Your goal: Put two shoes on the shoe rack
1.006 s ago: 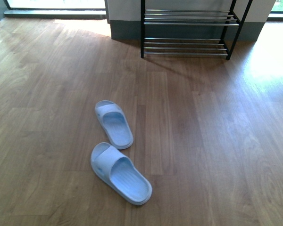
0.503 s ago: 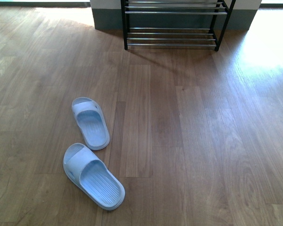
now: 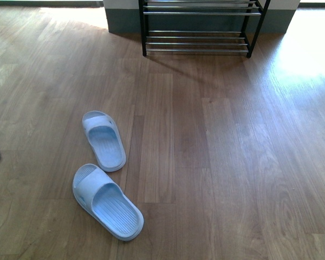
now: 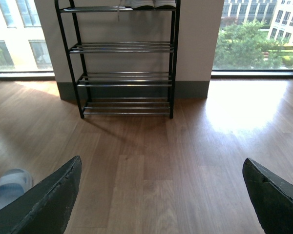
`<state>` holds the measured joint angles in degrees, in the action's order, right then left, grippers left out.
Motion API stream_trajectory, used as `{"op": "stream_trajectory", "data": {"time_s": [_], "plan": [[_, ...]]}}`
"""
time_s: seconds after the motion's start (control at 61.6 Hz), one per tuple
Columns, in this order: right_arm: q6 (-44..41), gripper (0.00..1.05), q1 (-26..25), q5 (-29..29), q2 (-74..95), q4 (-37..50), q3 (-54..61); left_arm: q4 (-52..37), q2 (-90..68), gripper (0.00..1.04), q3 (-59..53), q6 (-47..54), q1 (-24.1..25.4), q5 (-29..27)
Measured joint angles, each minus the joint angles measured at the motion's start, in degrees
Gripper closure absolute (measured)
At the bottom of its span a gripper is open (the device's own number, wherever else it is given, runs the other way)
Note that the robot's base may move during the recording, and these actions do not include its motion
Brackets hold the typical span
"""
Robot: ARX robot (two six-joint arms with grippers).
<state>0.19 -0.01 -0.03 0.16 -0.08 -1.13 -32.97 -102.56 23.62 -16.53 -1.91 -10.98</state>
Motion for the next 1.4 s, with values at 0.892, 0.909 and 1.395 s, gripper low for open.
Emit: {"op": "stream_trajectory", "data": {"time_s": [0.892,0.909,1.395], "plan": [[0.0,0.09,0.0,0.0,0.0,0.0,0.0,19.7,-58.0,0.09,49.8,4.2,-10.0,12.5],[0.0,0.09,0.0,0.0,0.0,0.0,0.0,19.7,-58.3,0.09,50.0,4.3,-10.0,12.4],[0.0,0.09,0.0,0.0,0.0,0.0,0.0,13.5,-65.5,0.26,55.9,8.7,-8.8,5.9]]}}
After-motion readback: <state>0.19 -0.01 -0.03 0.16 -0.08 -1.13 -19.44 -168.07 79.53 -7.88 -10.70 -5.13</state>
